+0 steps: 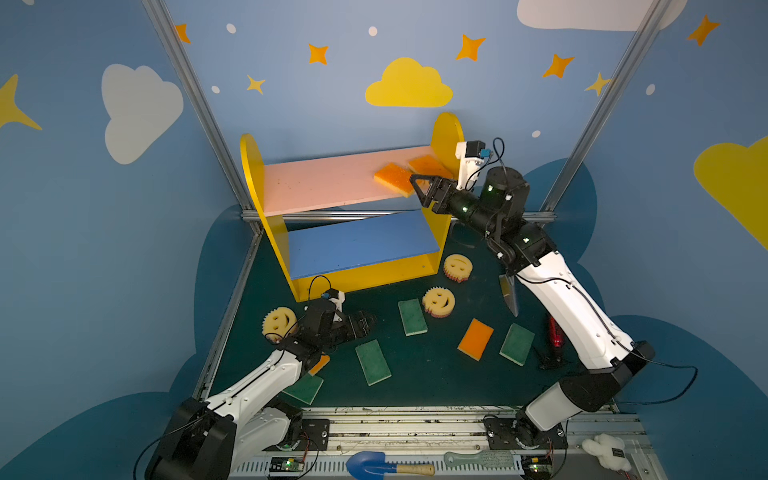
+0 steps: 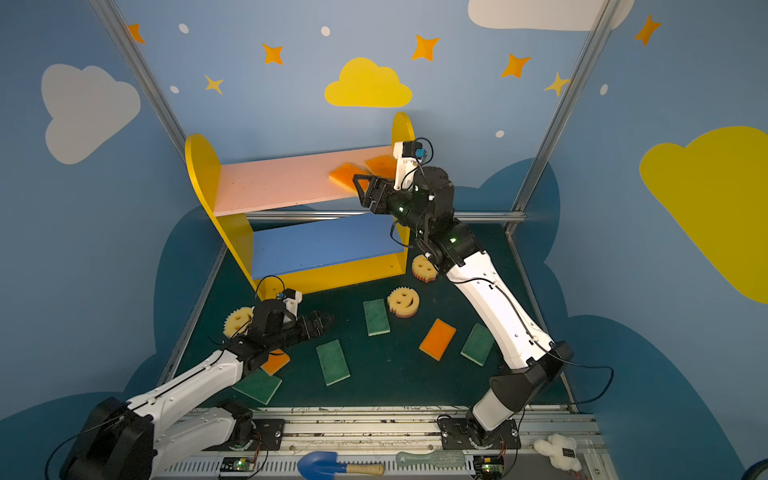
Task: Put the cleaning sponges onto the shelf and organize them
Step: 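Raise the orange sponge toward the pink shelf with the right gripper, then lower the orange sponge onto the pink shelf beside the first sponge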
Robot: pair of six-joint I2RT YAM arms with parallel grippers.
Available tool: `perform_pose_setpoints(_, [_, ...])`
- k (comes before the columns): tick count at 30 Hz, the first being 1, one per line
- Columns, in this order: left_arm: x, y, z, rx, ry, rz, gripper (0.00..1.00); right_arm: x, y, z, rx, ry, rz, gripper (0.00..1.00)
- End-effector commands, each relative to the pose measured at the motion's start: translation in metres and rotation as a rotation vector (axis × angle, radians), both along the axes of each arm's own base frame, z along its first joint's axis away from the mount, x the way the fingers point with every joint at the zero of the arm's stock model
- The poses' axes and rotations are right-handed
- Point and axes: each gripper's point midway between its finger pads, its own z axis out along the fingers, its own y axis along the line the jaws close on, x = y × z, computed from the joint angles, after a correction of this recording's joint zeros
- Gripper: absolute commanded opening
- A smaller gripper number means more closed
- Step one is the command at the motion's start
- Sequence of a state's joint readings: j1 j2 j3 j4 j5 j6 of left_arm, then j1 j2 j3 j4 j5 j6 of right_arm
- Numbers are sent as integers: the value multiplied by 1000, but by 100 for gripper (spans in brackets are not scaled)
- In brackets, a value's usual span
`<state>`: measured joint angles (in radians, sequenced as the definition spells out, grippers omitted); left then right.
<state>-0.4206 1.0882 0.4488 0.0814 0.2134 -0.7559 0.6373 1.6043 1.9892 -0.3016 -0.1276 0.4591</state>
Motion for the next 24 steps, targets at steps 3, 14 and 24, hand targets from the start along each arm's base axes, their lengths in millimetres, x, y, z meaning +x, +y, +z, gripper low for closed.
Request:
perform_pose_setpoints(3, [9,-10,15,-27,-28,-35,99,-12,8,-22,-319,-62,113,70])
perform_pose_setpoints(14, [8,-11,9,-12,-5,-51,99,26,24,-45,-557,-179,94,71])
perform_pose_setpoints(24, [10,-15,-1,-8,23,-67,99,53,37,-65,-593,-186,68,70])
